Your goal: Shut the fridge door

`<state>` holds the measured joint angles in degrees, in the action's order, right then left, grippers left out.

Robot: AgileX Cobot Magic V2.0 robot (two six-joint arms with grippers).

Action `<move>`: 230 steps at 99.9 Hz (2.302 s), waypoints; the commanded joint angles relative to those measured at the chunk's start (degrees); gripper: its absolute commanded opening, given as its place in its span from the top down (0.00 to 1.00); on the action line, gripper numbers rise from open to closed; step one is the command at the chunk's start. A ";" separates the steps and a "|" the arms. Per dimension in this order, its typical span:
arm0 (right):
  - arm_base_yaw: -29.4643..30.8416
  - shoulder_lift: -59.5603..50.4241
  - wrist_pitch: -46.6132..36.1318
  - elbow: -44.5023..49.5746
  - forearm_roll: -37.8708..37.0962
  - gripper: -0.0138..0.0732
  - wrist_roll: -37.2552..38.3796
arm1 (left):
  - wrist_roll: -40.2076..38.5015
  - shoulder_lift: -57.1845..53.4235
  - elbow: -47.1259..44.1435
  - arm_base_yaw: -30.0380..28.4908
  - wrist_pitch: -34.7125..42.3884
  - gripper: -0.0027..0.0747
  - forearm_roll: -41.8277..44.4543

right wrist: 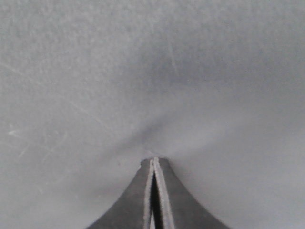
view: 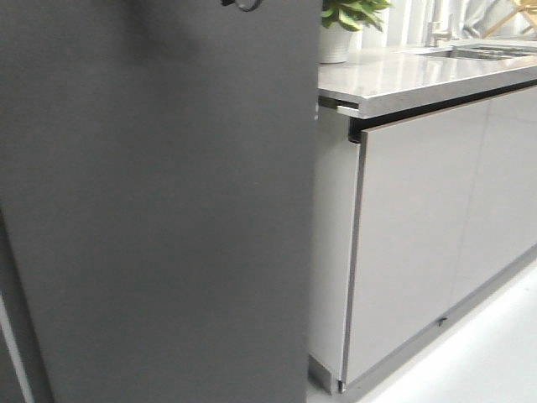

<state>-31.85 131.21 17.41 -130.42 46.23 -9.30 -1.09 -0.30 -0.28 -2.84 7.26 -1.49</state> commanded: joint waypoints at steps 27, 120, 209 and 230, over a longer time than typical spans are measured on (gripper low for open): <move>0.63 -4.42 2.55 -2.55 -0.88 0.89 3.47 | -0.25 -1.17 -2.01 0.22 4.18 0.99 -0.23; 5.96 -26.24 16.54 12.07 -37.17 0.89 18.97 | -0.25 -1.17 -2.01 0.22 4.18 0.99 -0.23; 29.90 -79.21 -5.25 78.80 -40.66 0.89 18.97 | -0.25 -1.17 -2.01 0.22 4.18 0.99 -0.23; 32.82 -93.47 -6.82 91.61 -42.37 0.89 18.97 | -0.25 -1.17 -2.01 0.22 4.18 0.99 -0.23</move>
<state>0.19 43.26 15.90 -42.00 5.60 9.85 -1.09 -0.30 -0.28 -2.84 7.26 -1.49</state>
